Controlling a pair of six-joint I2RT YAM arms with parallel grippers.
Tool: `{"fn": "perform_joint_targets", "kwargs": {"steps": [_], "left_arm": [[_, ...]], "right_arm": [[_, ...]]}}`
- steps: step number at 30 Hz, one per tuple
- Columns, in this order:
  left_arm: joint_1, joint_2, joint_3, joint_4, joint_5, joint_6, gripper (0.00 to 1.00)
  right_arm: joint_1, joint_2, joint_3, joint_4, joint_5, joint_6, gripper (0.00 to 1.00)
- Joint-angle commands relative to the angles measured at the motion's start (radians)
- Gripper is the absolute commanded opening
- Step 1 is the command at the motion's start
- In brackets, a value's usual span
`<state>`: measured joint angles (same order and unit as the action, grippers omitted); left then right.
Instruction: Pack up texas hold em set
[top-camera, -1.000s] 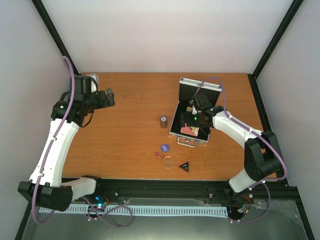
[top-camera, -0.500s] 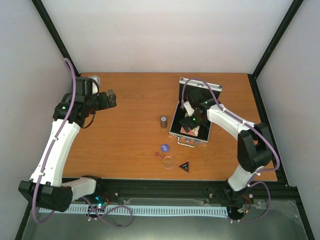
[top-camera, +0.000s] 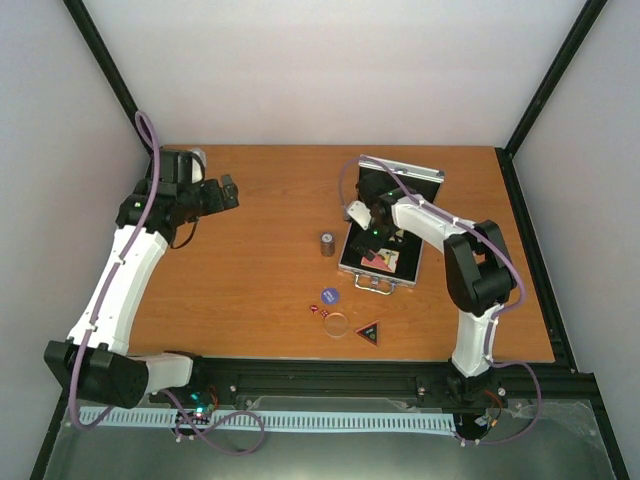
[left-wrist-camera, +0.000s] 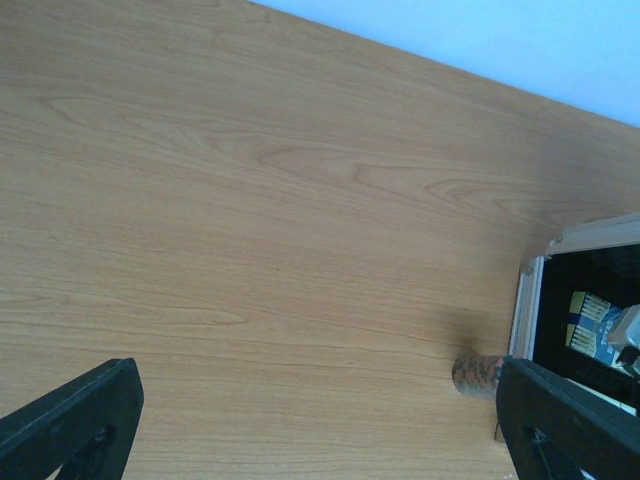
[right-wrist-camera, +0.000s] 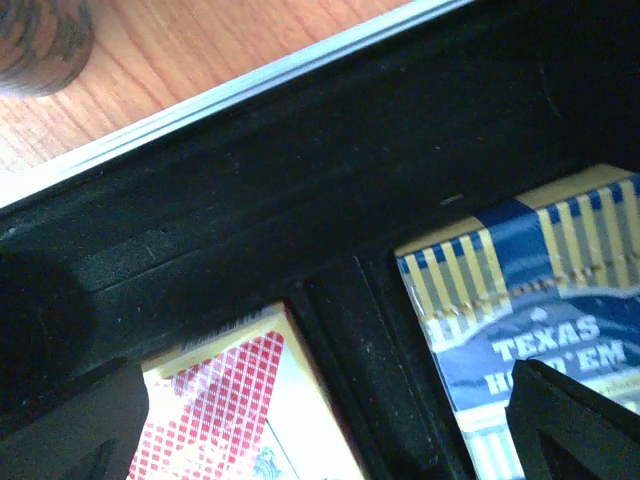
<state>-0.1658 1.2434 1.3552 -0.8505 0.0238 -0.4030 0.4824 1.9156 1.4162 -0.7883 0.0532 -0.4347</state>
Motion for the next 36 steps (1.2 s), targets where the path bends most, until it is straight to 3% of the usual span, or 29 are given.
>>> {"fn": "perform_joint_targets", "kwargs": {"steps": [1, 13, 20, 28, 36], "left_arm": [[-0.004, 0.029, 0.042, 0.018, 0.013, -0.033, 1.0], [-0.005, 0.112, 0.111, -0.041, -0.073, 0.007, 1.0], [-0.004, 0.099, 0.059, 0.017, -0.137, -0.029, 1.0], [-0.004, 0.138, 0.112, 0.01, -0.142, -0.061, 1.0], [-0.005, 0.123, 0.125, -0.009, -0.137, -0.063, 1.0]], "right_arm": [[-0.008, 0.022, 0.029, 0.043, -0.034, -0.106, 1.0], [-0.117, 0.08, 0.145, 0.038, -0.089, -0.15, 0.99], [-0.199, 0.153, 0.206, -0.02, -0.174, -0.185, 0.97], [-0.21, 0.209, 0.163, -0.022, -0.254, -0.185, 0.96], [-0.21, 0.228, 0.058, 0.059, -0.185, -0.114, 0.95]]}}
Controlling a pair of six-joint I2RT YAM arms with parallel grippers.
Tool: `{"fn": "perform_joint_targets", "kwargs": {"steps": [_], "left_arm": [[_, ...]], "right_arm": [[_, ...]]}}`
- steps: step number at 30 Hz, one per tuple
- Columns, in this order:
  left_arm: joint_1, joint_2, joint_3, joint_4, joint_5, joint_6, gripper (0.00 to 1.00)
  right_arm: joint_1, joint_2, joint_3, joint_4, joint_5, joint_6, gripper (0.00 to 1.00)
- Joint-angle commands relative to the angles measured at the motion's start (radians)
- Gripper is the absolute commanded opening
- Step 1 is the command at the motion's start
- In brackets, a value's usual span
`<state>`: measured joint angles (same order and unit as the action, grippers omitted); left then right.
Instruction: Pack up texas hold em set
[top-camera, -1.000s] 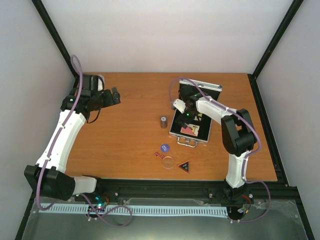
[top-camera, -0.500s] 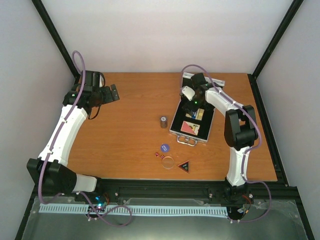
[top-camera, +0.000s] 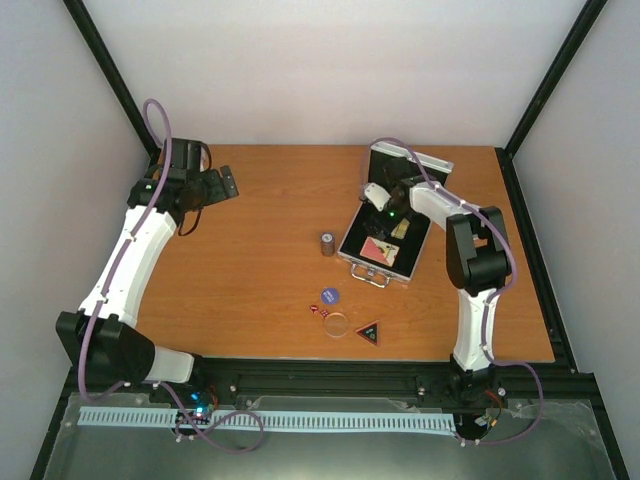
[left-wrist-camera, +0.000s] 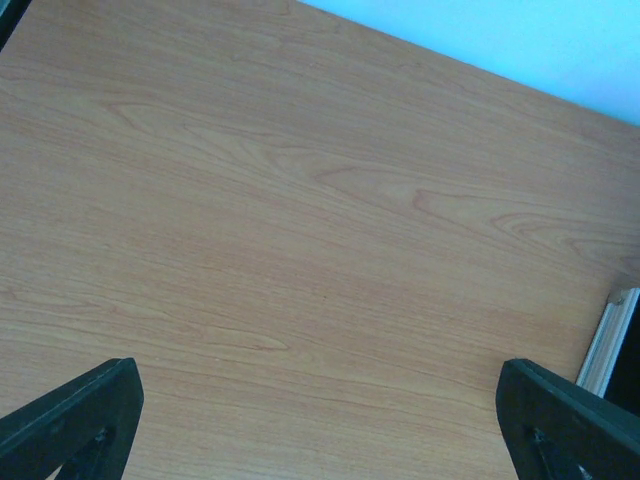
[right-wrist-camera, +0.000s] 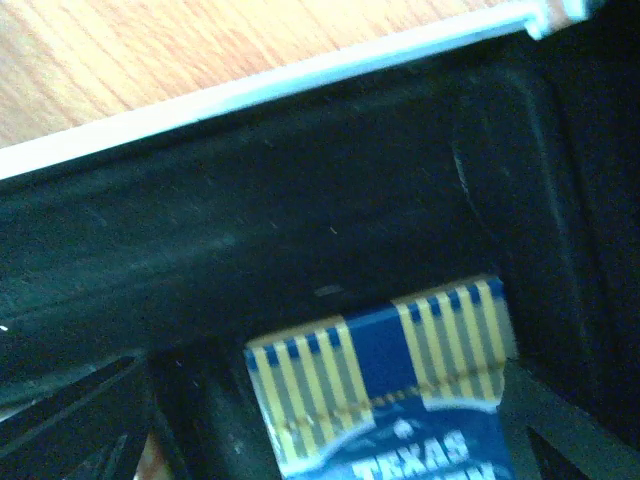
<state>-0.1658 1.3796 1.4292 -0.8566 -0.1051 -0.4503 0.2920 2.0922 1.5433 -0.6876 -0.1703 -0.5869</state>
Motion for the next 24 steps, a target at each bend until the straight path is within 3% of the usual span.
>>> {"fn": "perform_joint_targets", "kwargs": {"steps": [1, 11, 16, 24], "left_arm": [[-0.005, -0.015, 0.053, -0.004, -0.006, -0.014, 1.0], [-0.005, -0.05, 0.042, -0.001, 0.015, -0.009, 1.0], [-0.005, -0.068, 0.04, 0.003, 0.021, -0.001, 1.0], [-0.004, -0.087, 0.025, -0.001, 0.056, -0.017, 1.0]], "right_arm": [[-0.02, 0.054, -0.074, -0.042, 0.049, 0.046, 0.95], [-0.005, -0.033, -0.11, -0.032, -0.005, 0.093, 0.92], [0.012, -0.166, -0.127, 0.018, -0.143, 0.115, 0.93], [0.076, -0.203, -0.125, -0.053, -0.131, 0.137, 0.93]]}}
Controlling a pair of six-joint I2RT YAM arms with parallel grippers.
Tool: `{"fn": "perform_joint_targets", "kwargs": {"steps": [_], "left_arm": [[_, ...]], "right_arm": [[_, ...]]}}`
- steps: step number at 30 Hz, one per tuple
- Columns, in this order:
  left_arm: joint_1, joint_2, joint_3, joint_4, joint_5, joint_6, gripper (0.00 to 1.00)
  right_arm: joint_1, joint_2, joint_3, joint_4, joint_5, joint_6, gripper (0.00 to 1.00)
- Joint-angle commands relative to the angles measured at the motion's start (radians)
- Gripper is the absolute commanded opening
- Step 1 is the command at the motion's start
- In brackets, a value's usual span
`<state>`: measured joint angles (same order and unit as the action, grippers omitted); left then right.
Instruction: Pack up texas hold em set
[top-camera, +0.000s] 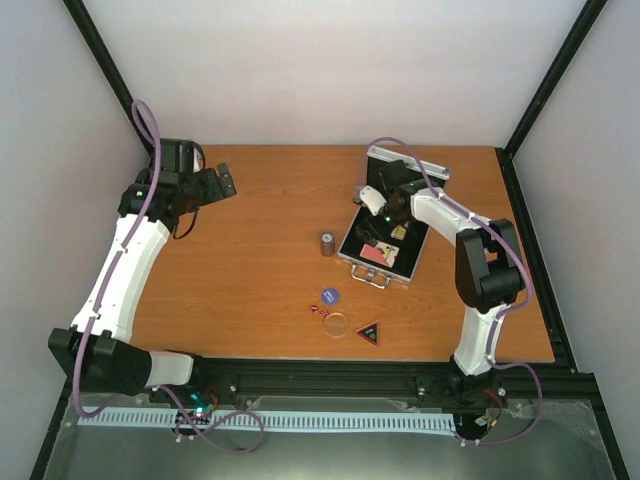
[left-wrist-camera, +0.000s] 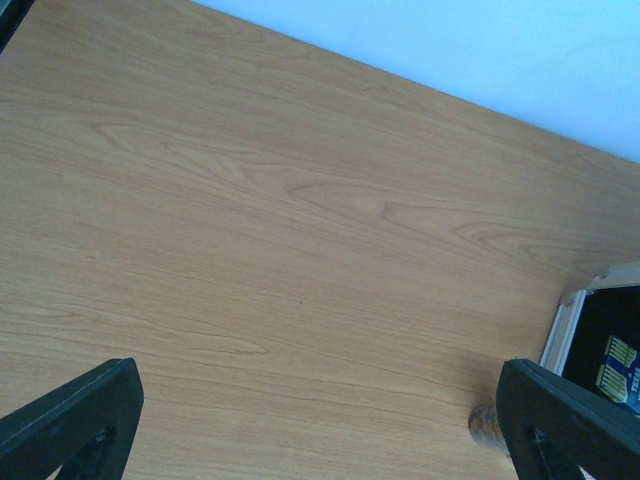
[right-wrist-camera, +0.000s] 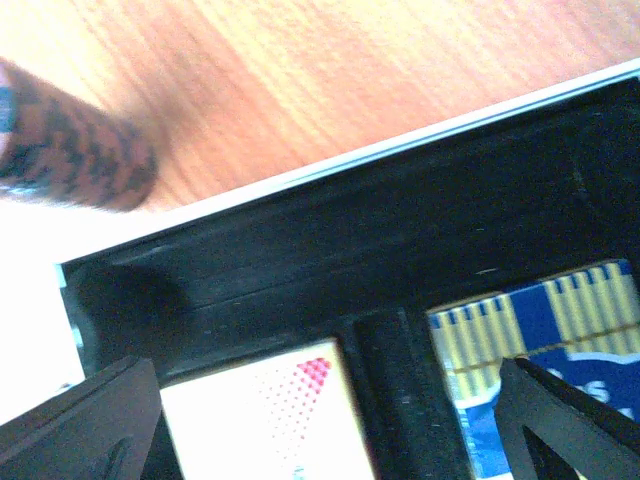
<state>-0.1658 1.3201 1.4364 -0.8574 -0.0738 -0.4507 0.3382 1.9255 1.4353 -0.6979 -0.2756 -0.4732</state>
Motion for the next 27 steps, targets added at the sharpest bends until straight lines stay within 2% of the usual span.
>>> {"fn": "perform_joint_targets", "kwargs": {"steps": [1, 10, 19, 22, 27], "left_arm": [[-0.004, -0.032, 0.013, 0.0, 0.029, -0.018, 1.0], [-0.005, -0.07, -0.023, 0.004, 0.058, -0.017, 1.0], [-0.004, -0.068, -0.012, -0.034, 0.094, 0.016, 1.0], [-0.005, -0.073, -0.011, -0.045, 0.097, 0.026, 1.0], [-0.005, -0.08, -0.016, -0.054, 0.111, 0.033, 1.0]], "right_arm": [[0.037, -0.051, -0.036, -0.033, -0.026, 0.032, 0.93], [0.072, -0.169, -0.096, 0.005, 0.08, 0.157, 0.92], [0.15, -0.238, -0.071, -0.102, 0.218, 0.352, 0.91], [0.21, -0.272, -0.061, -0.165, 0.246, 0.429, 0.88], [0.38, -0.331, -0.068, -0.279, 0.311, 0.559, 0.84]]}}
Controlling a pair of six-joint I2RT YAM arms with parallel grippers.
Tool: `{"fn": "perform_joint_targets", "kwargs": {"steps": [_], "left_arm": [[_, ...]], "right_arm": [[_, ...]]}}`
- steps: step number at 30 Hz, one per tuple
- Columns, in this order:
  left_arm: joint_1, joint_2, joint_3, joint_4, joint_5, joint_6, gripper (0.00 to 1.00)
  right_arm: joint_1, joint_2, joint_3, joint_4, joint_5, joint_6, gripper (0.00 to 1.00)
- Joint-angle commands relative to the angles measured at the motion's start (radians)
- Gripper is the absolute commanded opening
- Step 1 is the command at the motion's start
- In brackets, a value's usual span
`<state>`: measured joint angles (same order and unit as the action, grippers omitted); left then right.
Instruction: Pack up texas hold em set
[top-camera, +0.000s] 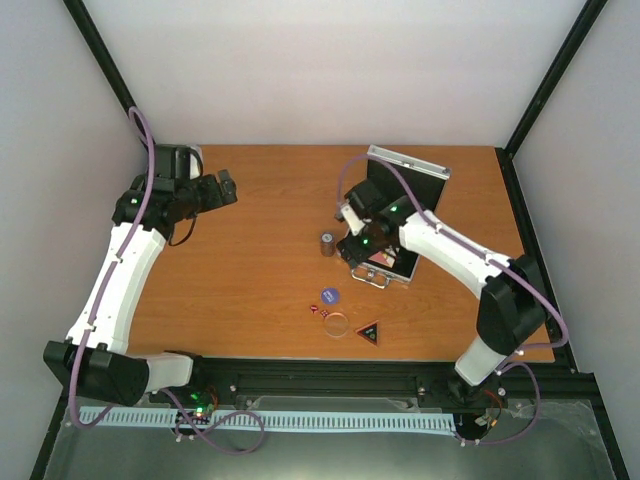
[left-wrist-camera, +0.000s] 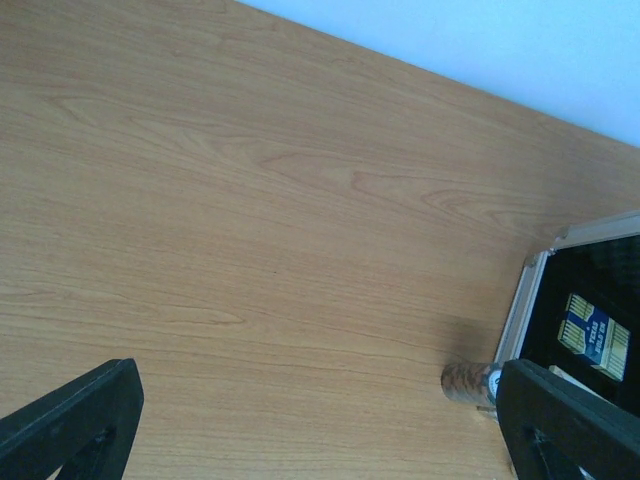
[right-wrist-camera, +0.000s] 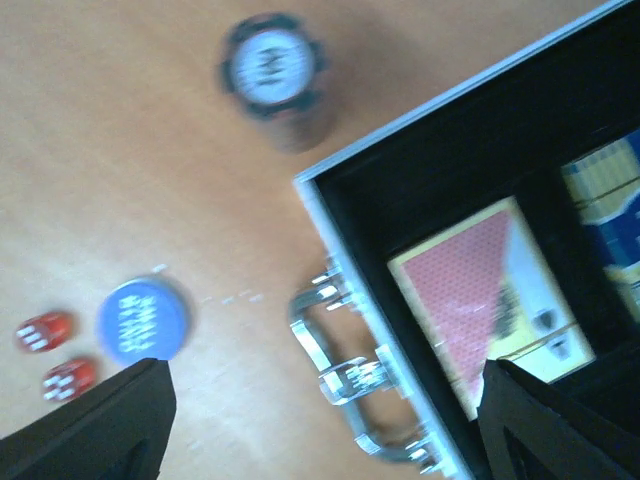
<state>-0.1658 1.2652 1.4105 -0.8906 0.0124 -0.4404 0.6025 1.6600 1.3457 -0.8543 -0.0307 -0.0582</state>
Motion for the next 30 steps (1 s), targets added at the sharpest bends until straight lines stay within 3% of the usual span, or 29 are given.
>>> {"fn": "perform_joint_targets", "kwargs": {"steps": [1, 11, 30], "left_arm": [[-0.005, -0.025, 0.008, -0.022, 0.027, 0.022, 1.0], [-0.004, -0.035, -0.034, -0.017, 0.038, 0.014, 1.0], [-0.005, -0.046, -0.049, -0.033, 0.032, 0.016, 1.0]], "right_arm": [[0.155, -0.076, 0.015, -0.137, 0.077, 0.171, 0.83], [0.425, -0.051, -0.065, -0.156, 0.061, 0.269, 0.71], [0.513, 0.159, -0.076, -0.052, 0.063, 0.318, 0.53]]}}
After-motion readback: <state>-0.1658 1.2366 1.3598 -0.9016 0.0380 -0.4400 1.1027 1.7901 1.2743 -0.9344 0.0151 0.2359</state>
